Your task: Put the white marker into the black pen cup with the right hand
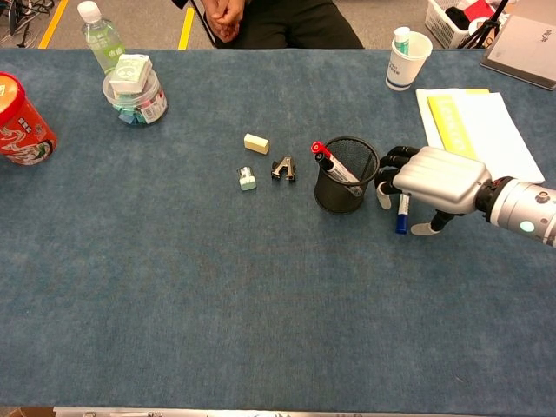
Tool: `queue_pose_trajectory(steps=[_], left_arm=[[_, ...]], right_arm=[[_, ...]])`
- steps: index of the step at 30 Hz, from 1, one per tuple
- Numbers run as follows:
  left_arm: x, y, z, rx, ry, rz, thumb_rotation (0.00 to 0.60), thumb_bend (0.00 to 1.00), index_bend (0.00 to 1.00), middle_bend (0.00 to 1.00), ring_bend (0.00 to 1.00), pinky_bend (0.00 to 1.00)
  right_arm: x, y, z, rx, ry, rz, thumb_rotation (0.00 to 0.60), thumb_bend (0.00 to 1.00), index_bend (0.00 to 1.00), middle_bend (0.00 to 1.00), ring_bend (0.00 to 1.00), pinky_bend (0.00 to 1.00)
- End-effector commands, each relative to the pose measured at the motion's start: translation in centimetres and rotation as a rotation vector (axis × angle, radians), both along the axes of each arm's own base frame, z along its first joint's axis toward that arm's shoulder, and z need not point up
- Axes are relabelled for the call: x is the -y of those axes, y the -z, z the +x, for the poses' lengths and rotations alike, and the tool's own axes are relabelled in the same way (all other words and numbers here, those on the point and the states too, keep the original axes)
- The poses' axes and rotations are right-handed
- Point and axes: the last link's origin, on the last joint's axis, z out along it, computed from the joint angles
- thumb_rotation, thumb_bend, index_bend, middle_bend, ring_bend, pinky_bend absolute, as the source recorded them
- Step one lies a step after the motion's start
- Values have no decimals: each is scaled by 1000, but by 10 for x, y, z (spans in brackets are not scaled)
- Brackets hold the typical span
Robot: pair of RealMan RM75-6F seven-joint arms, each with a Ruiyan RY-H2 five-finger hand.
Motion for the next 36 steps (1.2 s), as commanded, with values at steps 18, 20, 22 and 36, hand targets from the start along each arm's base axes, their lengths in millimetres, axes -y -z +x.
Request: queue_pose_trajectory(steps=[18, 20, 22, 36], left_arm=[[0, 2, -3, 4, -9, -8, 600, 456, 235, 200, 201, 161], [0, 2, -4, 4, -10, -8, 600, 456, 234, 199, 201, 161], [0, 2, -3, 5, -9, -9, 600, 457, 234, 199, 201, 161], [-2, 3, -4, 7, -5, -14, 600, 457, 234, 199, 201, 161]], right_arm=[[-4, 2, -8, -23, 4, 6, 600, 209, 508, 323, 117, 103], [-5, 2, -9, -31, -1, 8, 600, 209, 513, 324, 118, 103], [-5, 2, -10, -35, -3, 9, 600, 209, 518, 324, 119, 103], [-5, -1, -11, -40, -20, -5, 600, 260, 551, 335, 136, 103]])
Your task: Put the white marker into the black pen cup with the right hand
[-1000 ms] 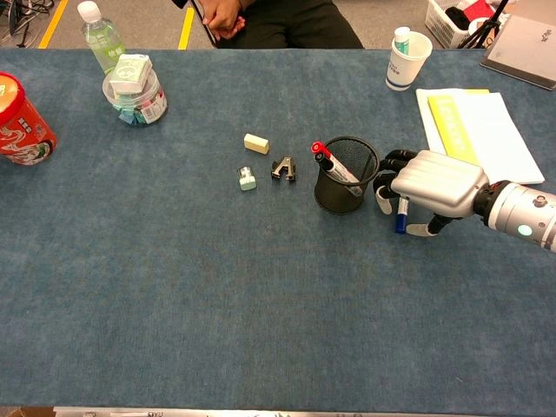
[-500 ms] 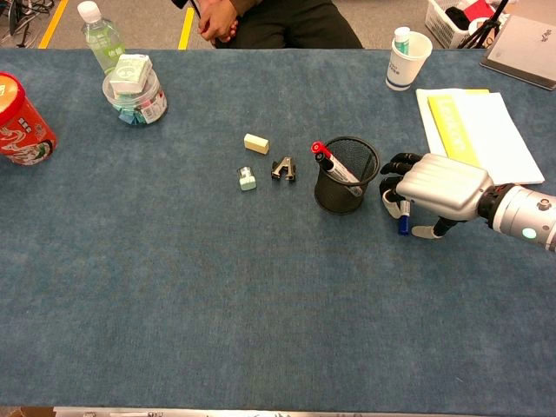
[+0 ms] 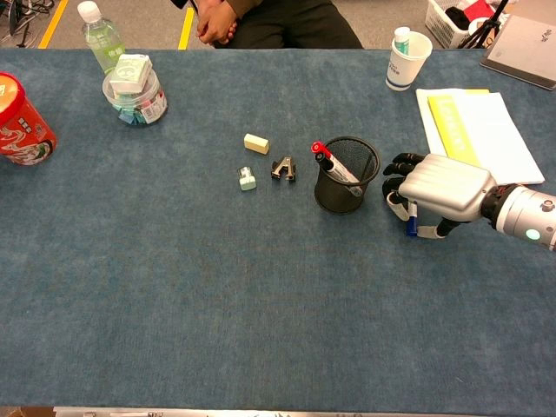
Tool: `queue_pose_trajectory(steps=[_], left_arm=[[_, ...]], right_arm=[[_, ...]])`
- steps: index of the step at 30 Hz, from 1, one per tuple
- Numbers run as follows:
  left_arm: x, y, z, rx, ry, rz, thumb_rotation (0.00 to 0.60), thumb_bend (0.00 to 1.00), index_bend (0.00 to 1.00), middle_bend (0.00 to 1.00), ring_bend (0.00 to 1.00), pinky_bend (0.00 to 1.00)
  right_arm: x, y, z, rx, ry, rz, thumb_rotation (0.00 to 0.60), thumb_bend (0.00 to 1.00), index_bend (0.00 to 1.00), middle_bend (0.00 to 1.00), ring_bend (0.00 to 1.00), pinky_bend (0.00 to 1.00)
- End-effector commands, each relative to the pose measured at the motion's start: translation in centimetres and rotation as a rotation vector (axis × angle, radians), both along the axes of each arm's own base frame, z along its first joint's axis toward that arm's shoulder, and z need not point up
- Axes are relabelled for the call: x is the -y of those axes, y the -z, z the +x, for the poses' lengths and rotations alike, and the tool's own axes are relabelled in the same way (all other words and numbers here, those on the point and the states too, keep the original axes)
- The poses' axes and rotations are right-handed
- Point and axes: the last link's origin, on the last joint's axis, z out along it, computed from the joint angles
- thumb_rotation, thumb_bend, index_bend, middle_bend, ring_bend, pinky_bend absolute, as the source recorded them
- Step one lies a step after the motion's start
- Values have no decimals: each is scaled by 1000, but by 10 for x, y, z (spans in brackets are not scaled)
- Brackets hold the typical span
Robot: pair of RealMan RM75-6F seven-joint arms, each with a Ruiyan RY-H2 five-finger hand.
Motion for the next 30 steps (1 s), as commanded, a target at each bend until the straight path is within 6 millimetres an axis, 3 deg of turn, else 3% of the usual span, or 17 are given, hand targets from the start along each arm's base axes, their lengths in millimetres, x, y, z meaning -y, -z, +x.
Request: queue_pose_trajectory(steps=[1, 17, 25, 30], left_arm=[[0, 0, 0, 0, 0, 0, 600, 457, 234, 199, 201, 161], [-1, 0, 1, -1, 4, -1, 600, 457, 235, 199, 201, 161], [-1, -2, 3, -6, 9, 2, 600, 456, 235, 199, 201, 161], [-3, 0, 6, -4, 21, -5, 600, 457, 235, 199, 201, 161]], right_arm=[[0, -1, 0, 0, -3, -3, 600, 262, 551, 335, 136, 103], [-1, -5, 0, 15, -17, -24, 600, 333, 596, 359, 168, 103], [-2, -47, 12, 173, 12, -129, 600, 339, 604, 382, 184, 104], [-1, -80, 29, 391, 130, -140, 600, 339, 609, 398, 192, 107]])
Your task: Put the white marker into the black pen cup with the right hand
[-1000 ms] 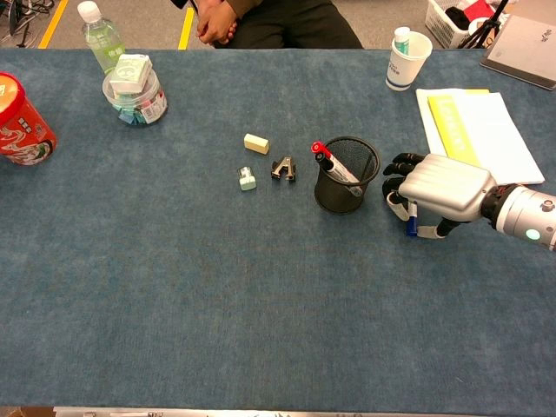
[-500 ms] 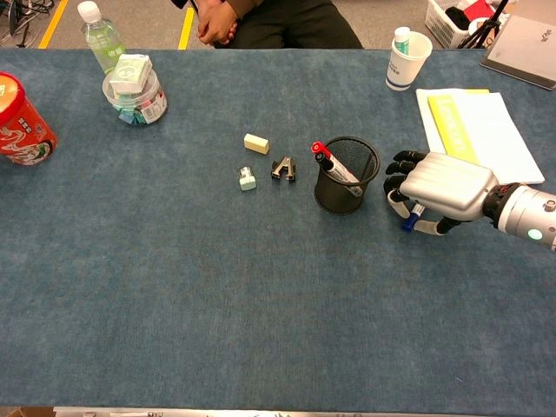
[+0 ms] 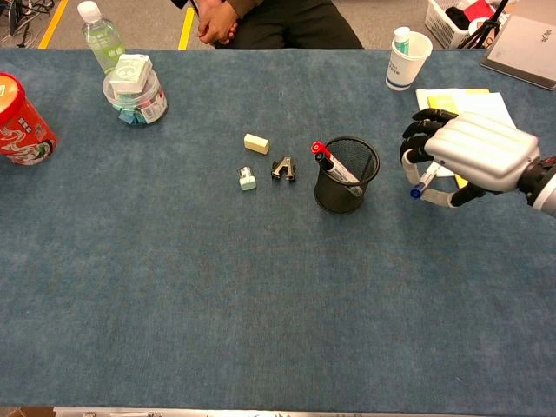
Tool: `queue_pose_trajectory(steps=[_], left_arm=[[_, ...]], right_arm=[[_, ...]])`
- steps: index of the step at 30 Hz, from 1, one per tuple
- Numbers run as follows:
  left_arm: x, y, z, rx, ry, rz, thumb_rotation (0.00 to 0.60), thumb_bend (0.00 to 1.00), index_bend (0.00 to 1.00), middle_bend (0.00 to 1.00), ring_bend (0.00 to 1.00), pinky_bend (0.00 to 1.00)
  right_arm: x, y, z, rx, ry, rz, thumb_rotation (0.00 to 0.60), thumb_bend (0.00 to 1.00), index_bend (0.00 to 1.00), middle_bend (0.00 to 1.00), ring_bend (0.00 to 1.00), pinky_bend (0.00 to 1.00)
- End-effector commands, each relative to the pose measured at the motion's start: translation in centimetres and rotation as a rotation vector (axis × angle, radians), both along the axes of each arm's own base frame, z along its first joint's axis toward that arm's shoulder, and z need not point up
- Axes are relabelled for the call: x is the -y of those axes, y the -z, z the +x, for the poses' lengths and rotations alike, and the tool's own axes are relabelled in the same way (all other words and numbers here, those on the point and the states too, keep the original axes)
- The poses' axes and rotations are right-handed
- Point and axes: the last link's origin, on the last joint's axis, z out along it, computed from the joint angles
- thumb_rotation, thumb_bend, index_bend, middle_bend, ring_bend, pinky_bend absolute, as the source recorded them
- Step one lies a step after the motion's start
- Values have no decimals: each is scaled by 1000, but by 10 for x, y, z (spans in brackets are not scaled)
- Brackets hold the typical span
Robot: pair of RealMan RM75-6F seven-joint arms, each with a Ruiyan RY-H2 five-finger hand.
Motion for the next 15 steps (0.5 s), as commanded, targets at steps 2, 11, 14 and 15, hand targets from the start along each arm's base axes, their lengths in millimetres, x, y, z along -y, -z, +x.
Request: queue_pose_trajectory(steps=[2, 11, 14, 15], left_arm=[[-1, 2, 3, 1, 9, -7, 600, 457, 235, 199, 201, 161], [-3, 2, 8, 7, 23, -11, 600, 456, 235, 199, 201, 161], [-2, 2, 8, 8, 23, -14, 600, 457, 235, 199, 201, 161], [-2, 1, 9, 8, 24, -14, 600, 457, 235, 199, 201, 161]], right_arm=[[4, -40, 21, 233, 81, -19, 600, 340, 609, 401, 192, 107], [19, -49, 56, 556, 194, 88, 600, 341, 610, 404, 193, 107], [26, -39, 69, 687, 250, 160, 600, 341, 610, 404, 193, 107], [27, -36, 73, 716, 259, 172, 600, 341, 610, 404, 193, 107]])
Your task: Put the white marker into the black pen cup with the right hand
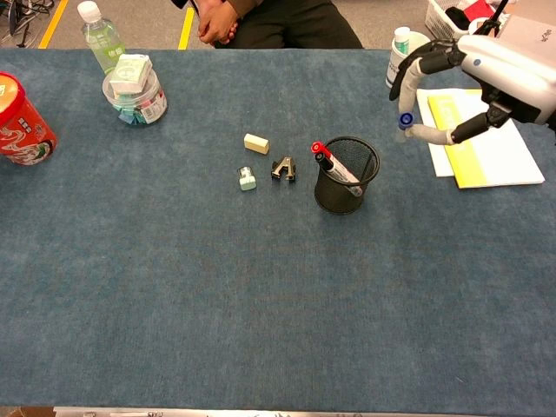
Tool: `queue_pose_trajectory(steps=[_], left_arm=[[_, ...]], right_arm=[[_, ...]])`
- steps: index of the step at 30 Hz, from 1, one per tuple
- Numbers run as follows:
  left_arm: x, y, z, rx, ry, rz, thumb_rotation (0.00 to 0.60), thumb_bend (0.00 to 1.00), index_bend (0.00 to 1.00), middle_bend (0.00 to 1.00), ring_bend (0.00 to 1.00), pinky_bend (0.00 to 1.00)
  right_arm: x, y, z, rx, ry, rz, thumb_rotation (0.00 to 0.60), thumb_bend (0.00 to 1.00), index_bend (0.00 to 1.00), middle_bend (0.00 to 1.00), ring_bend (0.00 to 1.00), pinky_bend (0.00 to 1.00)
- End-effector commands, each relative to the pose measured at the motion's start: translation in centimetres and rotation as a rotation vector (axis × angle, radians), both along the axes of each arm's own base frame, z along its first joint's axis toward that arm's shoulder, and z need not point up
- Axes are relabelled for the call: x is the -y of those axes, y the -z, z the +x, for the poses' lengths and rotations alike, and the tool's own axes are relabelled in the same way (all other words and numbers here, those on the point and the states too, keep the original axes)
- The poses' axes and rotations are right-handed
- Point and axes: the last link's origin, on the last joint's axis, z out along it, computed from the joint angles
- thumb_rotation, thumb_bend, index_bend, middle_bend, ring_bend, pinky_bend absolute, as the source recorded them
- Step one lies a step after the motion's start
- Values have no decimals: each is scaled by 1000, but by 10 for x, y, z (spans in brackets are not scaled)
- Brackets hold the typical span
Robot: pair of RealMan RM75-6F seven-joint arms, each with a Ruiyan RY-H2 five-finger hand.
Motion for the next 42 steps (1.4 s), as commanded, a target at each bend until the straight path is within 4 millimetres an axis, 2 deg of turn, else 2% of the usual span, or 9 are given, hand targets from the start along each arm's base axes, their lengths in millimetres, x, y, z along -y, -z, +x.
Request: queue_pose_trajectory(steps=[1, 5, 10, 23, 31, 34, 38, 42], left_arm=[[1, -1, 0, -1, 2, 0, 600, 457, 235, 199, 201, 161], [3, -5, -1, -2, -2, 12, 600, 456, 235, 199, 201, 161], [6, -4, -4, 2, -16, 12, 600, 457, 235, 199, 201, 161], [6, -3, -6, 6, -22, 4, 600, 457, 235, 198, 201, 161], [6, -3, -7, 7, -27, 1, 600, 456, 235, 198, 201, 161], [5, -2, -7, 8, -28, -1, 600, 457, 235, 198, 201, 161], [5, -1, -7, 12, -26, -6, 600, 456, 235, 198, 201, 161], [4, -1, -7, 14, -21, -8, 600, 457, 235, 198, 201, 161]], right_arm=[[11, 10, 24, 183, 44, 73, 600, 341, 609, 404, 193, 107], [17, 17, 36, 281, 74, 115, 600, 342, 609, 404, 193, 107], [22, 29, 39, 302, 99, 145, 600, 348, 610, 404, 193, 107], [22, 47, 25, 312, 176, 178, 600, 371, 610, 404, 193, 107], [18, 58, 11, 246, 192, 196, 600, 376, 594, 394, 198, 109], [15, 60, 7, 196, 178, 206, 600, 373, 461, 342, 171, 91], [12, 57, 4, 138, 145, 190, 600, 357, 220, 210, 67, 4], [10, 49, 1, 109, 121, 147, 600, 353, 57, 126, 6, 0]])
